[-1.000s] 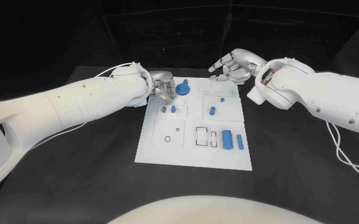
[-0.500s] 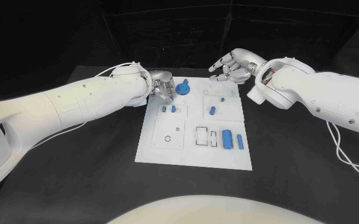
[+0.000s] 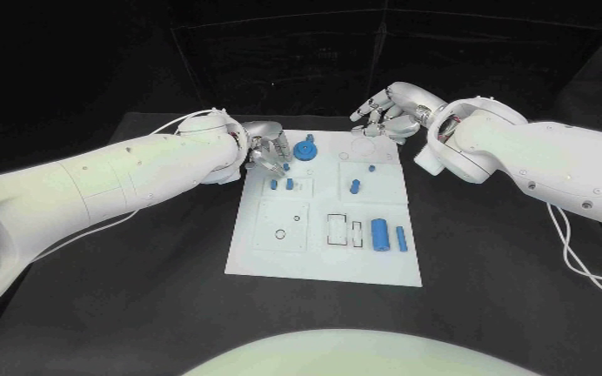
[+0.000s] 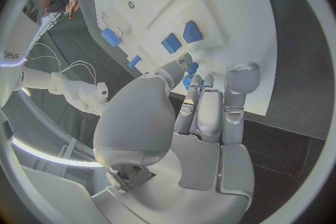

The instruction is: Assemble the parts on the task board

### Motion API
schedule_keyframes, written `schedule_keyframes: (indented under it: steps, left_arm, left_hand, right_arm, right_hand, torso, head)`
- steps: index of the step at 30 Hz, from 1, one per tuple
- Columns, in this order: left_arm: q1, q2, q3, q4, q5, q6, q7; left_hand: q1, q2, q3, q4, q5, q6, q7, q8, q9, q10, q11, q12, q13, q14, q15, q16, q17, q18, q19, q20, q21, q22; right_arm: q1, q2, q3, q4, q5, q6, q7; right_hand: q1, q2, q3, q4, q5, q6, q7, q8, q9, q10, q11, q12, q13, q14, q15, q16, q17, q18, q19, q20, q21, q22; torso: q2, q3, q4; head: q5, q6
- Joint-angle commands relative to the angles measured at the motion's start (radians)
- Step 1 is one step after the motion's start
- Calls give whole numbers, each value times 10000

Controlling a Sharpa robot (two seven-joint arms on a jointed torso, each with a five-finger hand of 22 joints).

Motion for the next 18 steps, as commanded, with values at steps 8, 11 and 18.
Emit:
schedule_keyframes:
  steps: [8, 11, 18]
  left_arm:
    - [-1, -496, 28, 264, 1364, -1344, 746]
    - [-2, -737, 39, 349, 2288, -1621, 1057]
    - [1, -1454, 42, 880, 6471, -1765, 1923]
  left_hand:
    - [129, 138, -499, 83, 1, 70, 98, -16, 43, 65, -52, 239, 71, 21, 66, -19, -82, 76, 10, 69, -164, -109]
    - [233, 282, -499, 73, 9, 234, 131, 54, 60, 429, -101, 488, 124, 20, 27, -9, -96, 97, 5, 46, -244, -182]
    - [134, 547, -451, 219, 9, 605, 239, 225, 81, 778, -69, 751, 129, -5, 44, 6, -79, 188, -157, 42, -826, -733]
  right_arm:
    - [14, -30, 4, -134, -1595, -69, -540]
    - [10, -31, 2, -194, -2598, 98, -747]
    - [-94, -42, -7, -246, -4819, 432, -1284]
  right_hand:
    - [935, -107, 598, -43, -462, 611, -72, 304, 17, 19, -31, -2282, -2089, 105, -89, -575, -667, 111, 77, -5, -328, -366]
    - [1185, -190, 898, -158, -776, 963, -119, 393, 22, 75, -24, -2964, -2650, 102, -97, -705, -825, 106, 117, -9, -348, -362]
    - [1225, -500, 1363, -203, -959, 1473, -206, 339, -27, 197, 2, -4180, -3708, 122, -57, -819, -958, 96, 174, 24, -384, -369]
  torso:
    - [-10, -4, 5]
    - [-10, 4, 0]
    - [4, -2, -22]
  head:
    - [32, 30]
    - [19, 49]
    - [-501, 337]
